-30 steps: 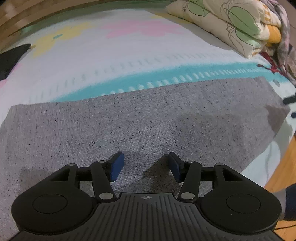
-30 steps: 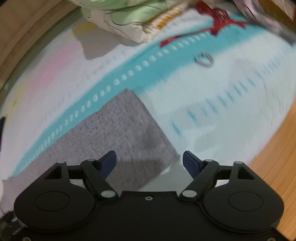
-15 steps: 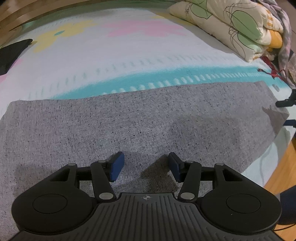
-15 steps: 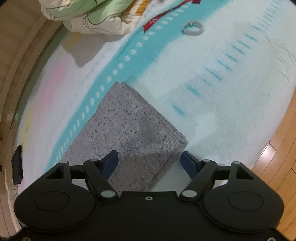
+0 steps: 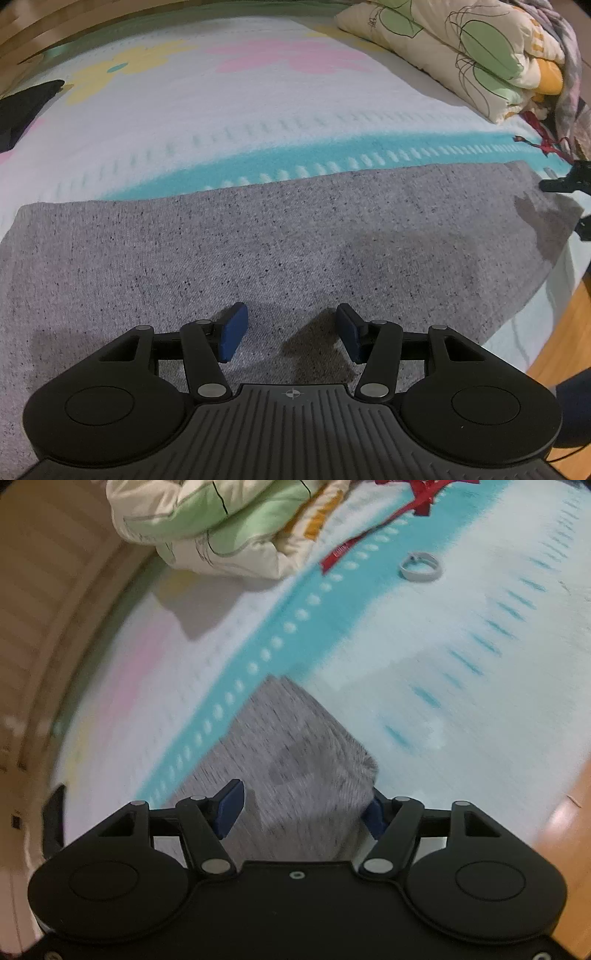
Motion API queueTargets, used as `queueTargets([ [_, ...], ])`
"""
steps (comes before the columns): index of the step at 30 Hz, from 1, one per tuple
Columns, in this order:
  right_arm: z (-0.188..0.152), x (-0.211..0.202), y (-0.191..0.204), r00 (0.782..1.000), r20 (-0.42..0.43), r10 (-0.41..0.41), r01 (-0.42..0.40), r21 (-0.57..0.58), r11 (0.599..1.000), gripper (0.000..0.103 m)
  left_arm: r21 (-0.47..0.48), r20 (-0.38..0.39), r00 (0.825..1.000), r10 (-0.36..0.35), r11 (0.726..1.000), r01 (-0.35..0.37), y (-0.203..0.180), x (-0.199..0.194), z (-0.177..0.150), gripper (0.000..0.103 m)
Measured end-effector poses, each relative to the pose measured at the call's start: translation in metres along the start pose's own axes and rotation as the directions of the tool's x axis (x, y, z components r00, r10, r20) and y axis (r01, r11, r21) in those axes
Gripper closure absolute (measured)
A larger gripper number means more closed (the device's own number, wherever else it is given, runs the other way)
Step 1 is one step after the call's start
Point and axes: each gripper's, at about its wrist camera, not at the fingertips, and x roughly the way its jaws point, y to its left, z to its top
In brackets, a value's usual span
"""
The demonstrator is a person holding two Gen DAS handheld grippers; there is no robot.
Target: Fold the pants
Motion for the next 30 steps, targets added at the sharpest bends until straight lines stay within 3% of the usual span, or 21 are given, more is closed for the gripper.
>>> queueTargets([
  [2, 0.004, 0.005, 0.000, 1.000, 0.001, 0.009, -0.009, -0.003, 1.000, 0.056, -0.011, 0.009, 0.999, -0.032, 0.999, 0.033, -0.001, -0.003, 0.003, 0.052],
  [3, 0.004, 0.006, 0.002, 1.000, 0.000, -0.011, 0.011, -0.014, 1.000, 0.080, -0.018, 0.013, 0.999, -0.050, 0.999, 0.051, -0.003, -0.004, 0.006, 0.052],
  [6, 0.002, 0.005, 0.016, 0.999, 0.007, -0.035, 0.035, -0.083, 0.996, 0.080, -0.021, 0.040, 0.996, -0.083, 0.996, 0.084, -0.015, -0.004, 0.019, 0.052],
  [10, -0.005, -0.013, 0.049, 0.998, 0.059, 0.017, -0.005, -0.197, 0.980, 0.080, 0.008, 0.074, 0.992, -0.103, 0.995, 0.102, -0.038, 0.001, 0.035, 0.052],
  [14, -0.008, -0.028, 0.077, 0.993, 0.096, 0.062, -0.037, -0.238, 0.970, 0.080, 0.036, 0.034, 0.993, -0.109, 0.994, 0.108, -0.058, 0.022, 0.038, 0.052],
  [16, -0.011, -0.035, 0.095, 0.989, 0.111, 0.095, -0.061, -0.280, 0.958, 0.080, 0.080, -0.005, 0.997, -0.082, 0.993, 0.083, -0.067, 0.038, 0.035, 0.051],
  [18, -0.016, -0.043, 0.118, 0.981, 0.109, 0.159, -0.119, -0.310, 0.943, 0.080, 0.166, 0.033, 0.998, -0.045, 0.985, 0.039, -0.078, 0.041, 0.031, 0.050],
  [20, -0.023, -0.050, 0.139, 0.971, 0.097, 0.216, -0.172, -0.341, 0.924, 0.080, 0.185, 0.036, 0.999, -0.038, 0.982, 0.031, -0.079, 0.039, 0.030, 0.050],
  [25, -0.048, -0.054, 0.197, 0.930, 0.024, 0.367, -0.324, -0.420, 0.848, 0.080, -0.064, 0.047, 0.998, -0.045, 0.997, 0.048, -0.020, 0.019, 0.035, 0.050],
  [27, -0.063, -0.047, 0.217, 0.915, -0.030, 0.403, -0.374, -0.442, 0.816, 0.080, -0.190, 0.065, 0.998, -0.021, 0.981, 0.033, 0.019, 0.007, 0.034, 0.050],
  [30, -0.091, -0.026, 0.244, 0.905, -0.119, 0.409, -0.411, -0.500, 0.762, 0.080, -0.349, 0.085, 0.996, 0.029, 0.937, 0.002, 0.075, -0.008, 0.025, 0.050],
])
